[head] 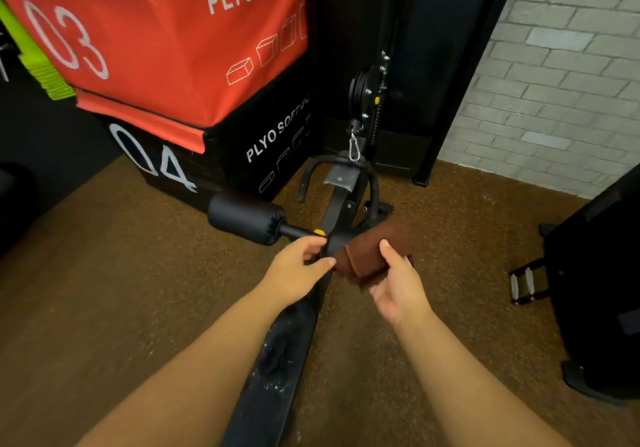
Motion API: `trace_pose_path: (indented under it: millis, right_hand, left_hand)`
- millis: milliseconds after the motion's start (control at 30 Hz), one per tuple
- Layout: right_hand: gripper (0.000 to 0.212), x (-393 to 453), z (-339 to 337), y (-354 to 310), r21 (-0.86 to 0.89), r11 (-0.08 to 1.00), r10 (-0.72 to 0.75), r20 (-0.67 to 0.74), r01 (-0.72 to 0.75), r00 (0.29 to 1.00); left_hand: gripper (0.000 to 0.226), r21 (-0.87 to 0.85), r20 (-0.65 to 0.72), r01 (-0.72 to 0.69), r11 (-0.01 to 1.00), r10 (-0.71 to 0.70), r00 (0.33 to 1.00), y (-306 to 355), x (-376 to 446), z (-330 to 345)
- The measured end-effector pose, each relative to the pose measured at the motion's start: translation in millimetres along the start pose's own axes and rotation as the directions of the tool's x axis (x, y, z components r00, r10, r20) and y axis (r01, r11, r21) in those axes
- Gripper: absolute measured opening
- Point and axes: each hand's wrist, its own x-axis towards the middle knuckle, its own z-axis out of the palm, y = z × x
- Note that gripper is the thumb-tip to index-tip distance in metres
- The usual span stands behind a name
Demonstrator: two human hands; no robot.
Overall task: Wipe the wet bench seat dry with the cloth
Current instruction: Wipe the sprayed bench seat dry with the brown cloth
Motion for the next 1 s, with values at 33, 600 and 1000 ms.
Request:
trace_pose_path:
  millis: [33, 600, 1000]
  right_hand:
    - [0.027, 1.9, -5.4, 12.0, -0.040, 0.999, 0.020, -0.015, -0.021, 1.000]
    - [0.040, 110.6, -83.9, 199.4, -0.910, 0.412, -0.236, -0.059, 0.044, 0.970]
    - [0.044, 156.5, -79.9, 254.9, -0.663, -0.363, -0.237, 0.746, 0.655, 0.623]
  left_hand:
    - [0.037, 0.093, -0.029, 0.014, 0.996, -0.011, 1.000, -23.0, -5.8, -0.4]
    - [0.081, 0.610, -0.056, 0.077, 0.788, -0.054, 0.997, -255.8, 8.4, 41.4]
    - [0.076, 0.636, -0.204, 0.130, 0.761, 0.003, 0.979, -311.2, 25.7, 59.9]
